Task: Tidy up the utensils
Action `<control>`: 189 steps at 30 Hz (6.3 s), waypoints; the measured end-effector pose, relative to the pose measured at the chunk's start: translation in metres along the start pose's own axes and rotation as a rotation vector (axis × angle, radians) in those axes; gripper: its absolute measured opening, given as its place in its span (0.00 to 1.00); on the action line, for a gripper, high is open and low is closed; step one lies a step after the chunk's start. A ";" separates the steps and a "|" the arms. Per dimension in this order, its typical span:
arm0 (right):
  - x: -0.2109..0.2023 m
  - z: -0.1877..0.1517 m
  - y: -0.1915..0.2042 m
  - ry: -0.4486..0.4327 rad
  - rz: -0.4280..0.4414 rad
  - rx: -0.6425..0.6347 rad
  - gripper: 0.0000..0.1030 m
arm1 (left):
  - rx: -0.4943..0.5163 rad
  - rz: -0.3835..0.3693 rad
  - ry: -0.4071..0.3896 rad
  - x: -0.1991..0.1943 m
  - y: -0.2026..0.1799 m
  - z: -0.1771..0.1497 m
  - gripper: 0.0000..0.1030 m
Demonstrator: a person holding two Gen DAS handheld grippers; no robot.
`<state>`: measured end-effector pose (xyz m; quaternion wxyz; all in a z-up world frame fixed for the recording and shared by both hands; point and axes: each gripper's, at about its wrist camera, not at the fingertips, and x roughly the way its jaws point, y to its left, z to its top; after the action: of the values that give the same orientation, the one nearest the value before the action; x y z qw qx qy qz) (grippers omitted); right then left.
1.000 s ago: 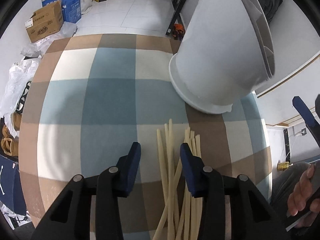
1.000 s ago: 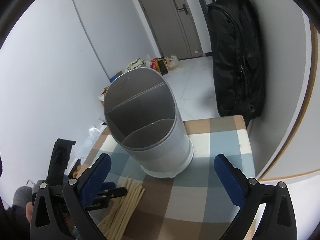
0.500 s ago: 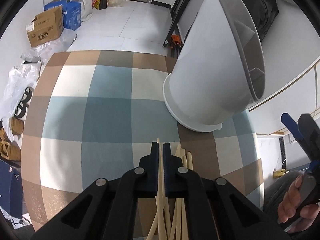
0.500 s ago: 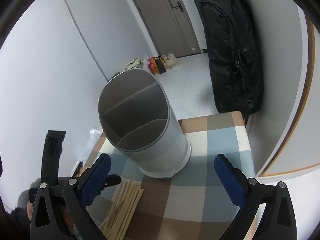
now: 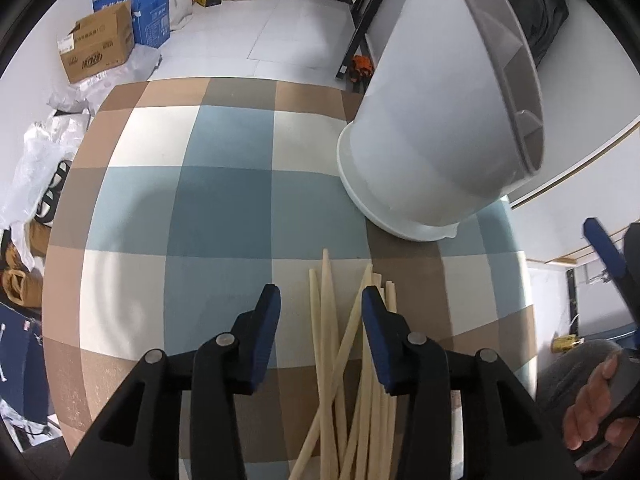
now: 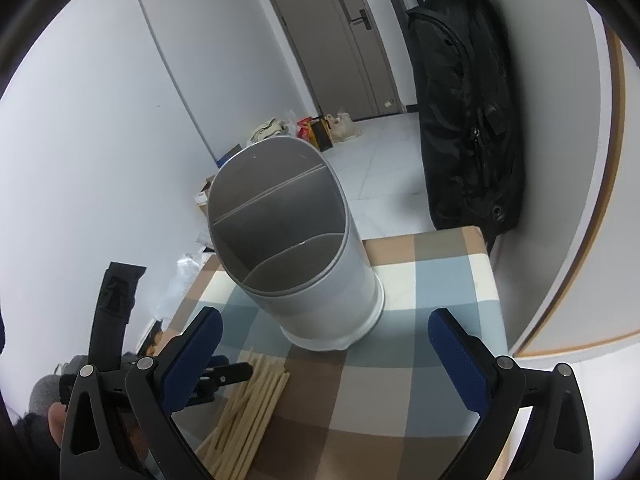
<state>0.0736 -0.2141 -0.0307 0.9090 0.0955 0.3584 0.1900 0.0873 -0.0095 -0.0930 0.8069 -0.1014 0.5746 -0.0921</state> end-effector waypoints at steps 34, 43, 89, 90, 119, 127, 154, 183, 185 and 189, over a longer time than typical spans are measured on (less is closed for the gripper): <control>0.035 -0.028 0.012 0.243 0.128 0.048 0.71 | -0.158 -0.120 -0.264 -0.062 0.038 0.002 0.01; 0.058 -0.045 0.048 0.359 0.110 -0.012 0.56 | -0.173 -0.163 -0.271 -0.067 0.057 -0.002 0.01; 0.020 0.001 0.040 0.215 0.081 0.072 0.03 | -0.163 -0.055 -0.012 -0.020 0.056 -0.004 0.30; 0.015 0.003 0.038 0.203 0.087 0.072 0.03 | -0.156 -0.047 -0.004 -0.018 0.053 -0.004 0.30; -0.037 0.016 0.002 0.036 0.244 0.089 0.03 | -0.050 0.089 -0.063 -0.029 0.033 0.001 0.01; -0.050 0.021 0.012 -0.016 0.238 0.065 0.03 | 0.003 0.091 -0.292 -0.086 0.008 -0.017 0.01; -0.087 0.141 0.049 -0.209 0.175 -0.052 0.03 | 0.017 -0.094 -0.789 -0.191 -0.030 0.072 0.01; -0.004 0.200 0.029 -0.316 0.118 -0.098 0.03 | 0.188 -0.097 -0.968 -0.123 -0.049 0.105 0.01; 0.002 0.194 0.024 -0.306 0.117 -0.091 0.03 | 0.211 -0.096 -0.968 -0.119 -0.051 0.102 0.01; 0.010 0.183 0.018 -0.283 0.122 -0.072 0.03 | 0.218 -0.104 -0.946 -0.114 -0.049 0.100 0.01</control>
<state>0.2015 -0.2003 0.1011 0.9400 0.1105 0.2131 0.2422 0.1433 -0.0204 0.0552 0.9798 -0.0758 0.1259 -0.1357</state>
